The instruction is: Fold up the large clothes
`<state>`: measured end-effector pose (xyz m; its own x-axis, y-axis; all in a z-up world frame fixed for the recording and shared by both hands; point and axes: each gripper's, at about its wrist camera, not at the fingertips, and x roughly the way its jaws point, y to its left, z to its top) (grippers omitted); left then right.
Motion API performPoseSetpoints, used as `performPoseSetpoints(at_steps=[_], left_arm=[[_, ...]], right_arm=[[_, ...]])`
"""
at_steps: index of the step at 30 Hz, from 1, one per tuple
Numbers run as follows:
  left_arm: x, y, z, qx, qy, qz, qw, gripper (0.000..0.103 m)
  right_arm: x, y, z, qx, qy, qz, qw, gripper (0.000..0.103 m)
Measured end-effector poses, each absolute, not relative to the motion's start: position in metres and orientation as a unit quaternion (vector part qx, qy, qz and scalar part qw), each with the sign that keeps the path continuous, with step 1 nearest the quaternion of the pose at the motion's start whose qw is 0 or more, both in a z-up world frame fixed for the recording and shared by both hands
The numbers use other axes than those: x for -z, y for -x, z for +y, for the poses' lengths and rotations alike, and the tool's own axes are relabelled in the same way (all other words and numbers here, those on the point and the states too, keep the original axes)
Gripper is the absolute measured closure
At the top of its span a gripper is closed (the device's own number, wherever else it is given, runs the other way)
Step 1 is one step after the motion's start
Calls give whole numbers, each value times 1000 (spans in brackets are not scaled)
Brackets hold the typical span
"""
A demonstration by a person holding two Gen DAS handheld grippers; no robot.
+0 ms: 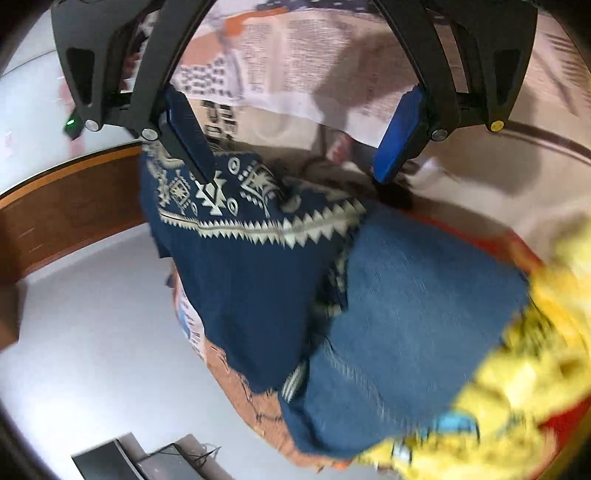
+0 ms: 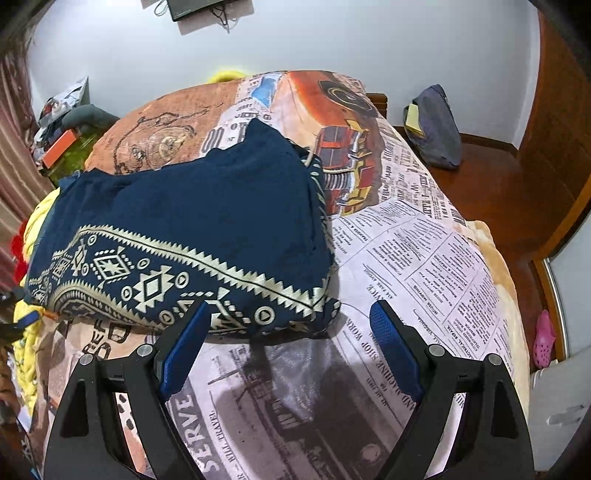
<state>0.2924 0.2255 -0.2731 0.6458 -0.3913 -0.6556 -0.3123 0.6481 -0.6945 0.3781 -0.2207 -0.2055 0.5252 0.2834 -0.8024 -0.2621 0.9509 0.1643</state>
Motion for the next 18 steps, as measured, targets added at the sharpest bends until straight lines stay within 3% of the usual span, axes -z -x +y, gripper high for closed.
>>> performPoseSetpoints(at_steps=[3,6,18], left_arm=[[293,-301,222,42,462,425,777,18],[305,-307,218,50,482,430,762,30],[276,-329,204,62,463,419,779,30]], right_arm=[[206,-376,-219,-162,-9,463,872,17],[207,-375,-216,-165,-6,464,870,17],[210,-374,-207,-181,-4,468,865,17]])
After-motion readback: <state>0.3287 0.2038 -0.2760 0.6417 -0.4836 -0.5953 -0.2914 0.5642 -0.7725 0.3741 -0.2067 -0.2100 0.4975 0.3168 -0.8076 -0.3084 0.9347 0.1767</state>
